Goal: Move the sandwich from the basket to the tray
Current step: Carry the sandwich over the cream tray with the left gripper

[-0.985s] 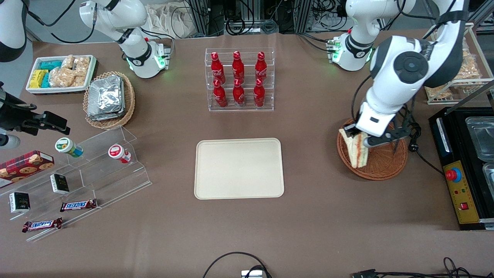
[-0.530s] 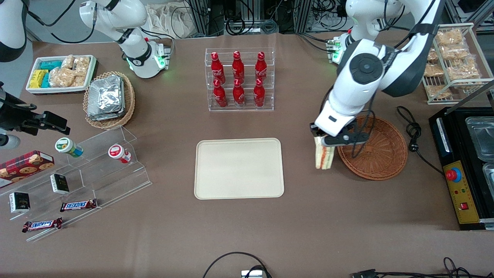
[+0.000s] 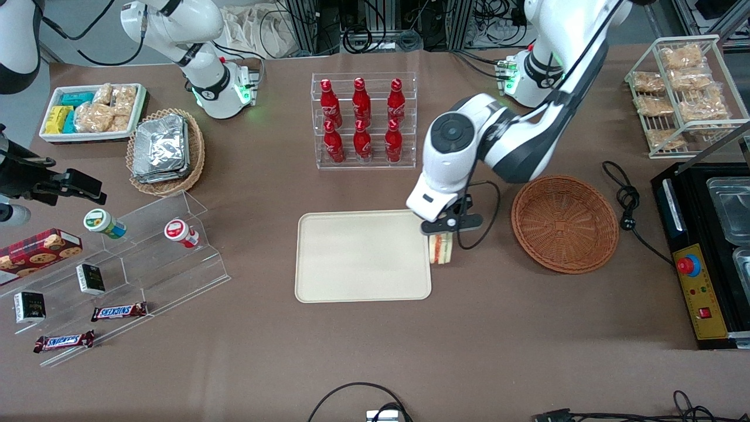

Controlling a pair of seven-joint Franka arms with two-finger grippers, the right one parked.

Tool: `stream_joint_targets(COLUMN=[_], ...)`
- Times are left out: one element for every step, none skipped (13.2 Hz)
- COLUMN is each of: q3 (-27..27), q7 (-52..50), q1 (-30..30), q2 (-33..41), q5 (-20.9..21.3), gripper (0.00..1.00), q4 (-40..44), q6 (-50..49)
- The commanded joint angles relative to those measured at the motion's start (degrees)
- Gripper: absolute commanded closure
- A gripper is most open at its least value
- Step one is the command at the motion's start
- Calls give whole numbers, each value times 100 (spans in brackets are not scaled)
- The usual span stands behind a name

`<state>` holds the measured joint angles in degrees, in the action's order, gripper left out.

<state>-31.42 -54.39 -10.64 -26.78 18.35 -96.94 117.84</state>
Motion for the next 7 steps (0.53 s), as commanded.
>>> stream_joint_targets(q3=[-4,13,13,13,13,22,39], q7=[-238,-256,-257,-257,-257,-257,-274], q1=[-253,-359,-369,-369,-377,-404,-534], q2=[-792,-915,-960,-1004,-1066,-1162,-1206], q5=[169,178,169,169,169,187,213], gripper=[85,84,84,84,84,84,84], q4=[842,895,913,914,914,914,914], q6=[-94,-85,-24,72,169,257,336])
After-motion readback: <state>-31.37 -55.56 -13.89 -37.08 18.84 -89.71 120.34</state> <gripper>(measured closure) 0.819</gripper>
